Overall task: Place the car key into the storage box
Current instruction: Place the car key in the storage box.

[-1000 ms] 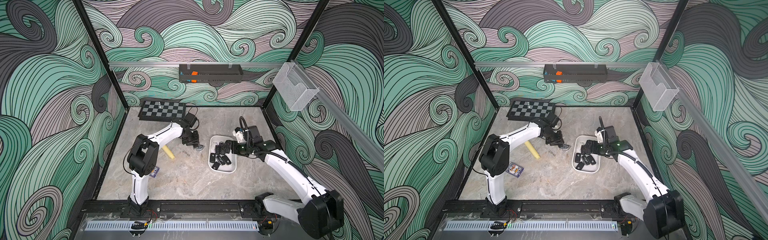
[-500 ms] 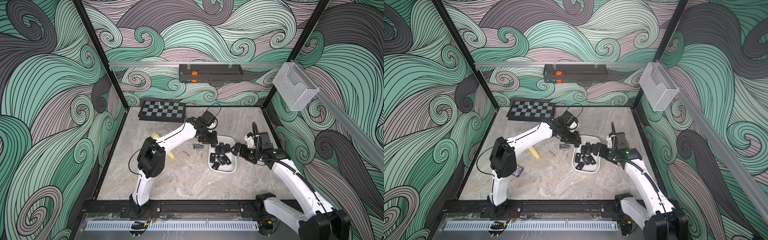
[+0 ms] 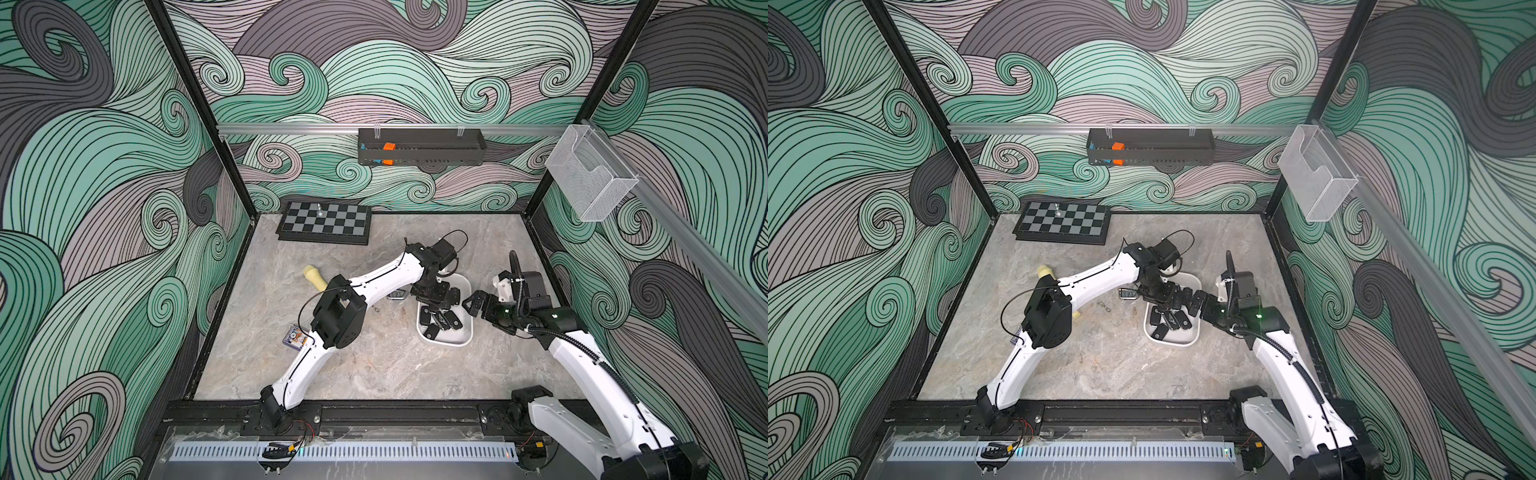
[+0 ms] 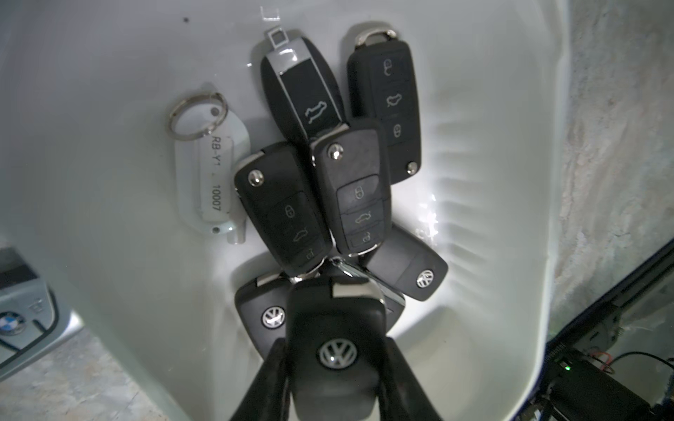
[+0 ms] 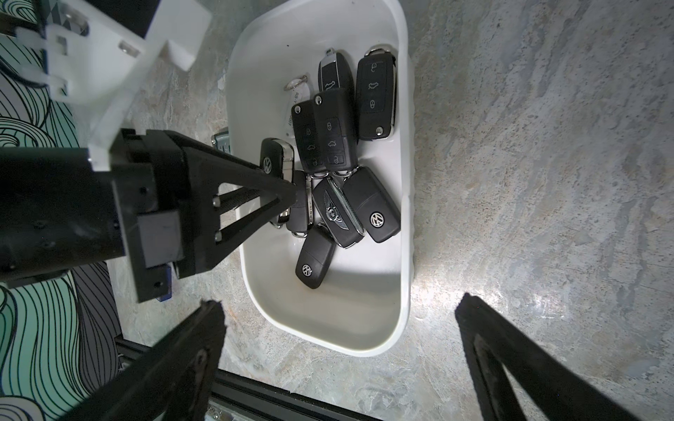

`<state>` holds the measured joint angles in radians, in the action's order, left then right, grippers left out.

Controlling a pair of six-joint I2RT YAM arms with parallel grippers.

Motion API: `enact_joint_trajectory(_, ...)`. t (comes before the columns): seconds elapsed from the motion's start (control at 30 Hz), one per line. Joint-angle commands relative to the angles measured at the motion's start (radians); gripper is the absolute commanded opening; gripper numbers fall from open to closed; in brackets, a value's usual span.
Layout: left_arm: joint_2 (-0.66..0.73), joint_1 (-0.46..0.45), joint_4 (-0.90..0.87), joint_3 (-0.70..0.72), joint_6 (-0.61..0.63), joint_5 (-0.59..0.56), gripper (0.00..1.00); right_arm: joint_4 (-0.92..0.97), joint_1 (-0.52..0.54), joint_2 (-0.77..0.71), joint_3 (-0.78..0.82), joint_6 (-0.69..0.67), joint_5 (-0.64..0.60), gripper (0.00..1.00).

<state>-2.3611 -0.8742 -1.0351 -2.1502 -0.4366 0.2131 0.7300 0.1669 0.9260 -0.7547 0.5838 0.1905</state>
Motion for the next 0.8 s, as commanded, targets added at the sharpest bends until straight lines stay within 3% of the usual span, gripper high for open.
enact_joint_trajectory(0.0, -0.036, 0.001, -0.063, -0.053, 0.015, -0.031, 0.28, 0.008, -0.003, -0.011, 0.015, 0.016, -0.016, 0.99)
enact_joint_trajectory(0.33, -0.101, -0.003, -0.088, -0.100, 0.016, -0.024, 0.31, 0.007, -0.003, -0.019, 0.022, 0.016, -0.019, 0.99)
enact_joint_trajectory(0.77, -0.071, -0.005, -0.071, -0.093, 0.014, -0.016, 0.53, -0.001, -0.003, 0.002, 0.004, -0.009, -0.002, 0.99)
